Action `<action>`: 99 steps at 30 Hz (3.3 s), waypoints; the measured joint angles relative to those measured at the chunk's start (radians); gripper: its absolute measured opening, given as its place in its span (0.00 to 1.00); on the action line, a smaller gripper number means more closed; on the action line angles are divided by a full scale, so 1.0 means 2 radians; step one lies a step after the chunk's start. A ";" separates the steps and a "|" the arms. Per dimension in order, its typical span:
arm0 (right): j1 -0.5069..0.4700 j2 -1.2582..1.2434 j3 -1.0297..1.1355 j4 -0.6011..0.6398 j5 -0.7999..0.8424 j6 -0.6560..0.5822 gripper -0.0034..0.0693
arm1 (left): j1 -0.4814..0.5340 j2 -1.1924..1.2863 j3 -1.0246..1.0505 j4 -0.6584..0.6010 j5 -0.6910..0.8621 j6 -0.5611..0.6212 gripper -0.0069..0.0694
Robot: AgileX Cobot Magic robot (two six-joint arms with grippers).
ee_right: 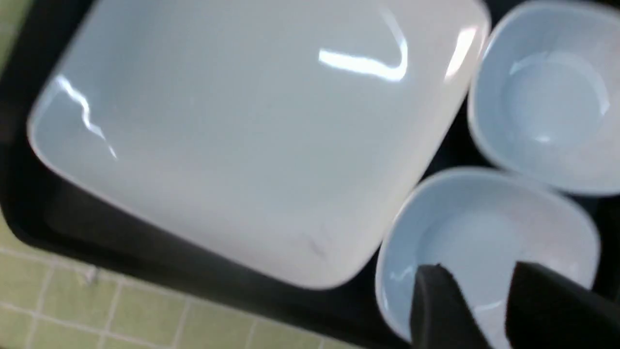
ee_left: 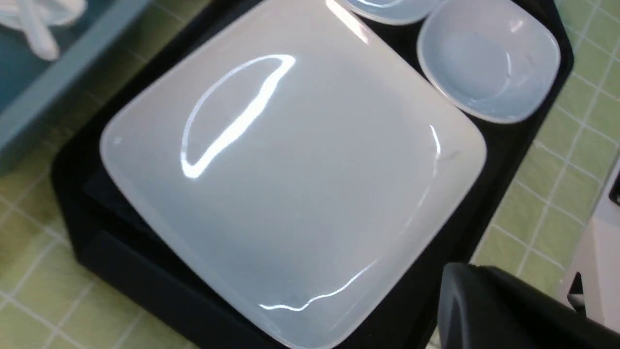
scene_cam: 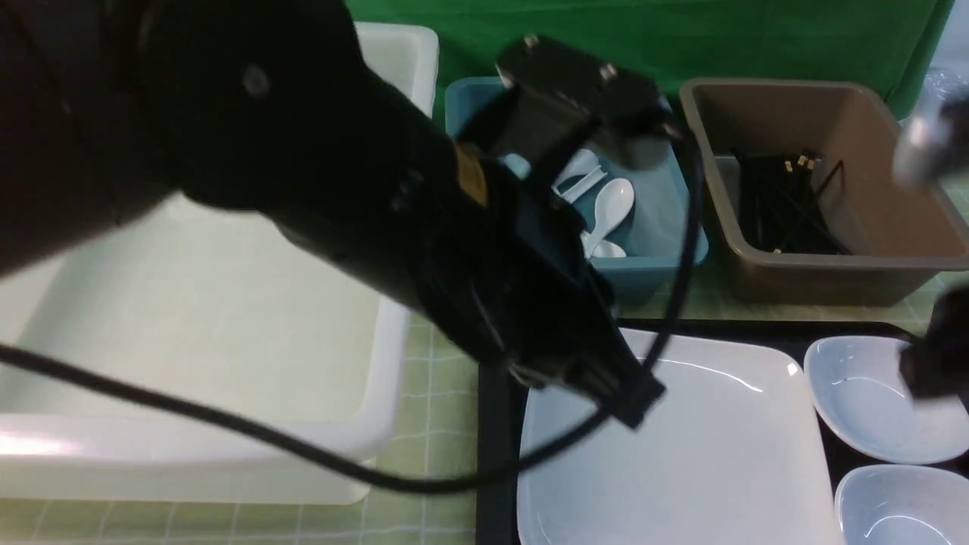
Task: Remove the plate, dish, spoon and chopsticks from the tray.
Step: Use the right arm to grab a small plate from the dinner plate, then use the right arm to put the small plate into the large storage box on the left, then use the right arm to grab a small plate from the dinner plate
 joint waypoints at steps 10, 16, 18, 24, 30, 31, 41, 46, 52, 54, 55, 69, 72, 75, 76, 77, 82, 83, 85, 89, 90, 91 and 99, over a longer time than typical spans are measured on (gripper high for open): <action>0.000 0.015 0.225 -0.006 -0.176 -0.031 0.81 | -0.039 0.019 0.068 -0.013 -0.140 0.002 0.09; 0.000 0.067 0.230 -0.029 -0.217 -0.036 0.79 | -0.039 0.047 0.069 -0.049 -0.182 0.038 0.09; 0.000 0.083 0.230 -0.040 -0.217 -0.033 0.76 | -0.039 0.049 0.069 -0.050 -0.181 0.040 0.09; 0.000 0.108 0.210 -0.061 -0.201 -0.022 0.38 | -0.039 0.051 0.070 -0.045 -0.134 0.041 0.09; 0.001 0.083 0.160 -0.063 -0.137 -0.021 0.24 | -0.039 0.051 0.070 -0.024 -0.121 0.035 0.09; 0.001 0.066 0.141 -0.065 -0.109 -0.021 0.17 | -0.038 0.048 0.070 -0.018 -0.119 0.028 0.09; 0.001 -0.016 -0.115 0.011 -0.050 -0.039 0.14 | 0.085 -0.011 -0.038 0.023 -0.003 -0.020 0.09; 0.042 0.087 -0.283 0.175 -0.065 -0.136 0.14 | 0.222 -0.092 -0.062 0.026 0.042 -0.022 0.09; 0.173 0.281 -0.478 0.189 -0.080 -0.170 0.14 | 0.405 -0.197 -0.019 0.031 0.087 -0.038 0.09; 0.204 0.328 -0.531 0.190 -0.082 -0.174 0.14 | 0.454 -0.221 0.000 0.030 0.090 -0.042 0.09; 0.218 0.362 -0.557 0.191 -0.083 -0.175 0.14 | 0.469 -0.232 0.009 0.030 0.091 -0.042 0.09; 0.319 0.647 -0.735 0.093 -0.101 -0.182 0.14 | 0.561 -0.291 0.092 -0.019 0.089 -0.012 0.09; 0.326 0.666 -0.736 0.093 -0.112 -0.182 0.15 | 0.561 -0.291 0.092 -0.021 0.086 -0.011 0.09; 0.329 0.671 -0.737 0.092 -0.117 -0.180 0.25 | 0.561 -0.291 0.092 -0.022 0.084 -0.010 0.09; 0.330 0.671 -0.737 0.093 -0.117 -0.175 0.34 | 0.561 -0.291 0.092 -0.022 0.084 -0.010 0.09; 0.330 0.671 -0.738 0.093 -0.117 -0.172 0.40 | 0.561 -0.291 0.092 -0.022 0.084 -0.010 0.09; 0.329 0.660 -0.741 0.087 -0.067 -0.150 0.70 | 0.561 -0.291 0.092 -0.023 0.084 -0.004 0.09; 0.328 0.655 -0.743 0.082 -0.044 -0.144 0.72 | 0.561 -0.291 0.092 -0.025 0.084 -0.003 0.09; 0.327 0.638 -0.751 0.070 0.002 -0.129 0.71 | 0.560 -0.291 0.092 -0.033 0.083 -0.002 0.09; 0.317 0.581 -0.768 -0.001 0.057 -0.110 0.42 | 0.529 -0.282 0.092 -0.061 0.080 0.016 0.09; 0.311 0.561 -0.768 -0.027 0.057 -0.101 0.30 | 0.510 -0.278 0.092 -0.070 0.080 0.023 0.09; 0.302 0.545 -0.768 -0.046 0.057 -0.090 0.23 | 0.486 -0.274 0.092 -0.076 0.080 0.028 0.09; 0.182 0.350 -0.606 -0.095 0.057 -0.075 0.09 | 0.269 -0.210 0.092 -0.077 0.065 0.027 0.09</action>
